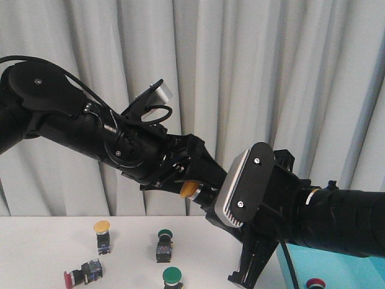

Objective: Pick red and yellow buttons and place in box
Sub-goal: 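Grasp the yellow button with the right gripper, release with left gripper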

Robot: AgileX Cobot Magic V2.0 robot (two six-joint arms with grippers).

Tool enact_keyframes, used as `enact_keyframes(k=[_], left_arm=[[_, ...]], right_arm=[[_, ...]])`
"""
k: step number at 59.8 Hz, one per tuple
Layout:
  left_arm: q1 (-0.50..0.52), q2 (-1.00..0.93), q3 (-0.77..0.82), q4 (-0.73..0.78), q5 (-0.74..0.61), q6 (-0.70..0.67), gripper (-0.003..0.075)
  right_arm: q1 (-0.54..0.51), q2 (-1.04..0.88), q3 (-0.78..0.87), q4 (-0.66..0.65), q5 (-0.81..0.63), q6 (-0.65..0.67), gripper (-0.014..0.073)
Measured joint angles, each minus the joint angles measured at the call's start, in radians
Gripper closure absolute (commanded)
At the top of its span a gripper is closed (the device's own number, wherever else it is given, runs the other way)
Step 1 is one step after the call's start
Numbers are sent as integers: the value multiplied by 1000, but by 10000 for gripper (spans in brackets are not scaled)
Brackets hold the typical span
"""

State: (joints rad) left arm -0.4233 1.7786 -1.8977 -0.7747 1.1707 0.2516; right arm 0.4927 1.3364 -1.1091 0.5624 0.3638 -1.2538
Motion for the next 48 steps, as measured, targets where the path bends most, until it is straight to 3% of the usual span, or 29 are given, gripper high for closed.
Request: enact_keyframes(k=[20,28,39,48], left_arm=[[5,0,0,-103,-36,148,143],[19,0,0,-106,-102,196,143],[91,0,0,-103,-196,225,143],[184,0,0,-8,-179,226,155]], right_arm=[[0,0,0,-2,0,6,515],[-3,0,0,-3,-18,73,515],[-39,0,0,-3,-29,155,515],[-103,-3,0,-3,-22,199,515]])
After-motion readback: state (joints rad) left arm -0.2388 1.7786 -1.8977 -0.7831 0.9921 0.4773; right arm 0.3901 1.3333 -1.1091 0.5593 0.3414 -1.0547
